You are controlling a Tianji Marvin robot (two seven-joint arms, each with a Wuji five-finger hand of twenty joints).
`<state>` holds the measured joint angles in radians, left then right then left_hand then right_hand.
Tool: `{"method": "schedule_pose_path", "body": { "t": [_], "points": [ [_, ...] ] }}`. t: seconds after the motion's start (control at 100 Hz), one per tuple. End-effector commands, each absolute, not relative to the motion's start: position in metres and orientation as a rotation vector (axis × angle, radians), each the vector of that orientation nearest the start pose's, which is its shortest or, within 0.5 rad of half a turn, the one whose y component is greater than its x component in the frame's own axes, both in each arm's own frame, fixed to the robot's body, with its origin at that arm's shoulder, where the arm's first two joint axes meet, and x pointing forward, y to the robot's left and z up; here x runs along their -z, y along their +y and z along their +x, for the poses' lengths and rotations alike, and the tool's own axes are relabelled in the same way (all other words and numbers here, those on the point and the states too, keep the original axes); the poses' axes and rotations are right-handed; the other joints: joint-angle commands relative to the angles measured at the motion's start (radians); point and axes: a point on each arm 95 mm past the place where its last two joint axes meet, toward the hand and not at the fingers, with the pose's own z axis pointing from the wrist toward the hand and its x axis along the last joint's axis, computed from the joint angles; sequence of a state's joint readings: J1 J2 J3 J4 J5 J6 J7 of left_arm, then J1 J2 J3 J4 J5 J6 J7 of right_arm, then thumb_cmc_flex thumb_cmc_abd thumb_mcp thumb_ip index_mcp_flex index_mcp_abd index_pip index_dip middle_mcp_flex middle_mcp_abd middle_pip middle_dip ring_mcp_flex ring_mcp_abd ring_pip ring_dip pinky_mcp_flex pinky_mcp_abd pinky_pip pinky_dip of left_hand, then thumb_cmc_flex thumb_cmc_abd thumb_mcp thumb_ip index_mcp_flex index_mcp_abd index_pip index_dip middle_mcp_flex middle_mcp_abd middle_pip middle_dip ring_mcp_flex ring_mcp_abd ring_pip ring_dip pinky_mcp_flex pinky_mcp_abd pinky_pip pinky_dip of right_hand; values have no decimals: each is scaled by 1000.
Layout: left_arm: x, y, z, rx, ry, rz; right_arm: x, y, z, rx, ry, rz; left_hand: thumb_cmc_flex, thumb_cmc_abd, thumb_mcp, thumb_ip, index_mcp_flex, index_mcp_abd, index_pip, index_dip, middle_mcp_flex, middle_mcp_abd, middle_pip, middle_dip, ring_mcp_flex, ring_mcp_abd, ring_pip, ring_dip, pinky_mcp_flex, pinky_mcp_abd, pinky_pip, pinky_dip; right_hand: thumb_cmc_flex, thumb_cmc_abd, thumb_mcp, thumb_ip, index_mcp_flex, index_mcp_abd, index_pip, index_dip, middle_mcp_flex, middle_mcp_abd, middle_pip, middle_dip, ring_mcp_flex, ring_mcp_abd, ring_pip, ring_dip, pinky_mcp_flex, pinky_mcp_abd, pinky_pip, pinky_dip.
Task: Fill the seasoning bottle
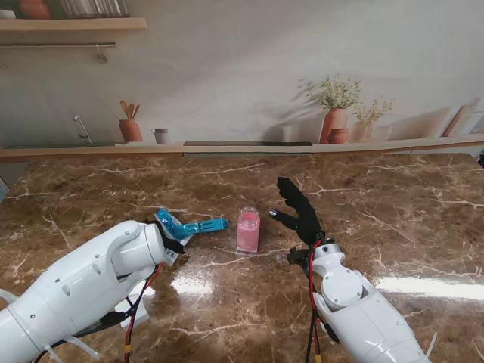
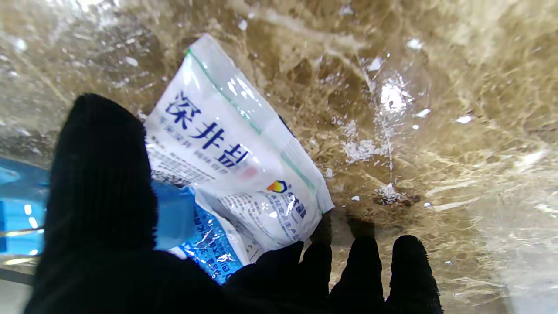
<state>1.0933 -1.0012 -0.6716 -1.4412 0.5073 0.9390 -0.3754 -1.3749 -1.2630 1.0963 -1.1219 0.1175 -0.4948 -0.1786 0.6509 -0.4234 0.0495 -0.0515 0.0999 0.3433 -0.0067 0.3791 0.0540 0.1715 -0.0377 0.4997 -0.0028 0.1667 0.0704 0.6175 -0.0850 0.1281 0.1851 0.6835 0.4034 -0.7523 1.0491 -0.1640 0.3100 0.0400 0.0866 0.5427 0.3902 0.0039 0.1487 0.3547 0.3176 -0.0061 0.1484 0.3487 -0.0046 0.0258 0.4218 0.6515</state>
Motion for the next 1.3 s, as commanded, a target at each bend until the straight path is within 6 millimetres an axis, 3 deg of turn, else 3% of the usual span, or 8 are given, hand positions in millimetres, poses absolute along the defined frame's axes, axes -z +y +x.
{"method": "schedule_pose_path", "body": {
  "t": [0.0, 0.21, 0.36, 0.43, 0.51, 0.73, 1.0, 1.29],
  "points": [
    [372, -18, 430, 599, 1419, -2013, 389, 19, 434, 2347, -479, -2002, 2, 16, -16, 29, 15, -170, 84, 142, 50, -69, 110, 79, 32, -2, 82, 58, -5, -6, -4, 15, 6, 12, -1, 41, 8, -37, 6, -14, 14, -32, 4, 4, 21, -25, -2, -1, 4, -8, 18, 16],
    [382, -24, 432, 601, 1354, -1976, 388, 18, 433, 2346, -470, -2004, 13, -7, 48, 22, 19, -253, 532, 530, 82, -61, 210, 112, 65, 7, 133, 84, -16, -6, 33, 106, 6, 41, 3, 45, 9, -41, 8, -17, 22, -35, 5, 3, 25, -27, -1, -1, 9, -7, 20, 16],
    [387, -28, 436, 625, 1258, -1941, 388, 18, 433, 2341, -467, -2011, -62, -146, 526, -46, 273, -303, 915, 580, 161, -53, 399, 96, 135, 18, 212, 110, -19, 1, 122, 268, 1, 60, 8, 46, 9, -43, 7, -21, 24, -34, 3, 1, 27, -27, -3, -3, 10, -7, 19, 15],
    [388, -29, 438, 638, 1226, -1925, 388, 18, 433, 2338, -463, -2013, -41, -174, 630, -71, 401, -345, 1031, 617, 236, -55, 452, 81, 177, 24, 257, 114, -8, 9, 211, 264, 0, 68, 10, 47, 10, -45, 7, -22, 26, -35, 2, 0, 28, -27, -3, -3, 10, -7, 19, 15],
    [388, -28, 439, 660, 1182, -1913, 388, 18, 432, 2335, -465, -2015, 67, -189, 567, -138, 504, -419, 1156, 626, 338, -73, 484, 66, 229, 25, 301, 108, 2, 15, 333, 202, -3, 77, 12, 48, 11, -45, 7, -24, 28, -36, 2, -1, 30, -27, -4, -4, 10, -6, 19, 14],
    [386, -22, 442, 721, 1046, -1922, 388, 20, 432, 2321, -470, -2018, 118, -213, 719, -159, 633, -505, 1301, 672, 800, -130, 541, 14, 625, 14, 463, 127, 66, 32, 759, 132, -6, 92, 13, 50, 12, -47, 7, -28, 32, -35, 2, -3, 34, -26, -4, -4, 11, -6, 19, 14],
    [387, -13, 441, 745, 920, -2017, 388, 21, 432, 2315, -470, -2022, 194, -237, 824, -104, 622, -471, 1397, 793, 1181, -118, 358, 63, 1003, 10, 601, 91, 361, 74, 1053, 153, -10, 101, 15, 52, 16, -48, 11, -31, 37, -37, 4, -3, 41, -27, -2, -4, 14, -4, 20, 14],
    [392, 6, 433, 902, 707, -2116, 389, 20, 430, 2308, -503, -2039, 309, -282, 874, -59, 656, -475, 1370, 984, 1163, -186, 343, 291, 1097, 30, 672, 204, 427, 34, 1101, 160, -16, 106, 10, 52, 19, -47, 15, -32, 39, -34, 6, -3, 44, -26, -2, -3, 13, -6, 20, 13]
  ]
}}
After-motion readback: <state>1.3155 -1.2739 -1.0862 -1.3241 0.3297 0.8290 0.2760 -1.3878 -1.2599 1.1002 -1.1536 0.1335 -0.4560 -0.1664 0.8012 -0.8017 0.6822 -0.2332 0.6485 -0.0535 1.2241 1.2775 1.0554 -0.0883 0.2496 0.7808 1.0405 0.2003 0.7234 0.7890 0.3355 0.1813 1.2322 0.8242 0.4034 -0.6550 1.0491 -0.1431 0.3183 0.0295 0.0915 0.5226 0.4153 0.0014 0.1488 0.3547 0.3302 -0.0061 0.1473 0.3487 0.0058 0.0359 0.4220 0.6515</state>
